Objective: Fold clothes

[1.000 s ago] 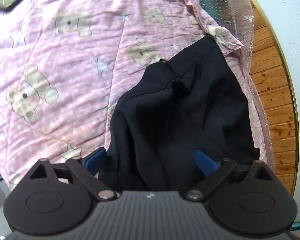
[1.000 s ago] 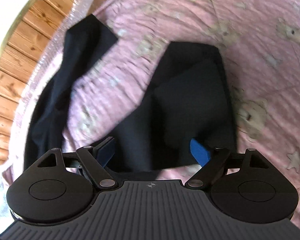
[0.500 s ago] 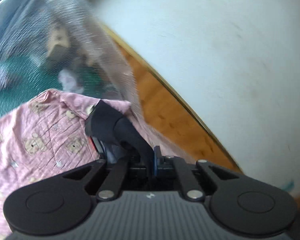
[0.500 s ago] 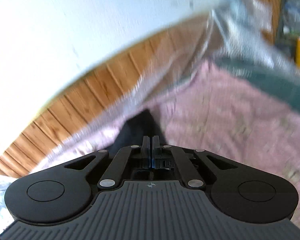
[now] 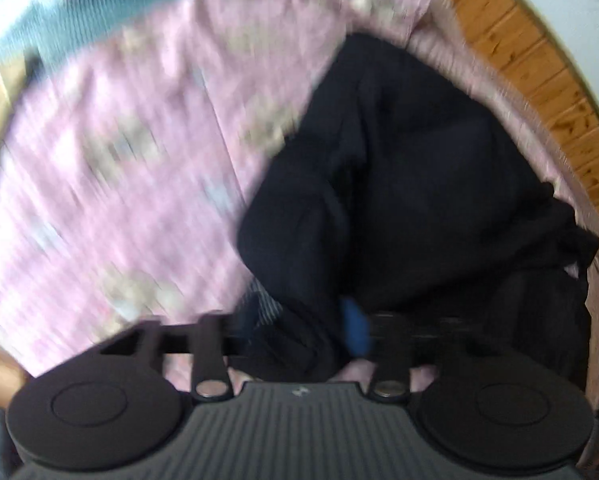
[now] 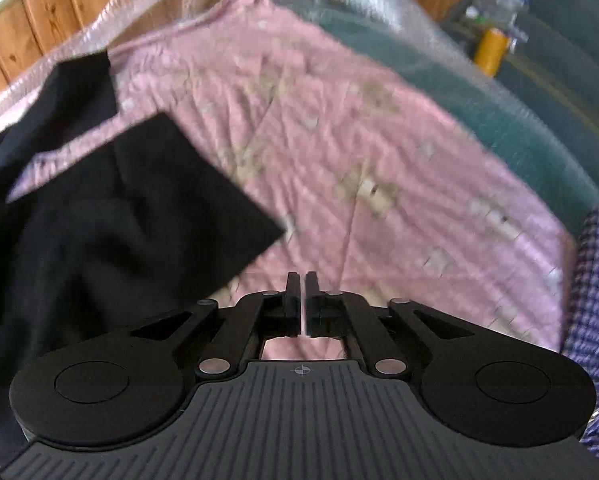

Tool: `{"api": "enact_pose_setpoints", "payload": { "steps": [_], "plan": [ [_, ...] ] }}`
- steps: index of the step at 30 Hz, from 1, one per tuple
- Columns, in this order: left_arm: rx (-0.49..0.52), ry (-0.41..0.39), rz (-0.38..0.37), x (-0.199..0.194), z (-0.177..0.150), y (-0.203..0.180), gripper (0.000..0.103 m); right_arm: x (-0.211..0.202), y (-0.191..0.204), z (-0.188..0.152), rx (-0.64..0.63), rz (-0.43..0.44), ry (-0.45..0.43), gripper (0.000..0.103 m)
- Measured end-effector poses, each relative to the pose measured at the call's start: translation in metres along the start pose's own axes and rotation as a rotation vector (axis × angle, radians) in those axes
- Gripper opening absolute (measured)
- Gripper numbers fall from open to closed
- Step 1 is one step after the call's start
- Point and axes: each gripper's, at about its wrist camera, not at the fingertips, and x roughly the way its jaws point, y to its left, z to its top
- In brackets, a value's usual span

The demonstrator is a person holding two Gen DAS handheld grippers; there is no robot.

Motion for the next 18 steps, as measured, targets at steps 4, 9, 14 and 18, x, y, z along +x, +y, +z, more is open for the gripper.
{"api": "enact_pose_setpoints", "payload": {
  "steps": [4,9,14,18],
  "plan": [
    [0.041,-0.087,0.051,-0.014,0.043,-0.004,0.066,-0.011,0.023,0.034,-0.070,0.097,-0.054,0.037],
    [0.055,-0.126,0.030,0.023,0.114,-0.054,0.086,0.023,0.113,0.107,-0.140,0.259,-0.082,0.072],
    [0.048,-0.130,0.069,0.107,0.168,-0.104,0.086,0.084,0.215,0.163,-0.219,0.344,-0.034,0.082],
    [0.062,-0.114,0.106,0.143,0.201,-0.118,0.086,0.126,0.266,0.181,-0.287,0.375,-0.012,0.083]
  ]
}}
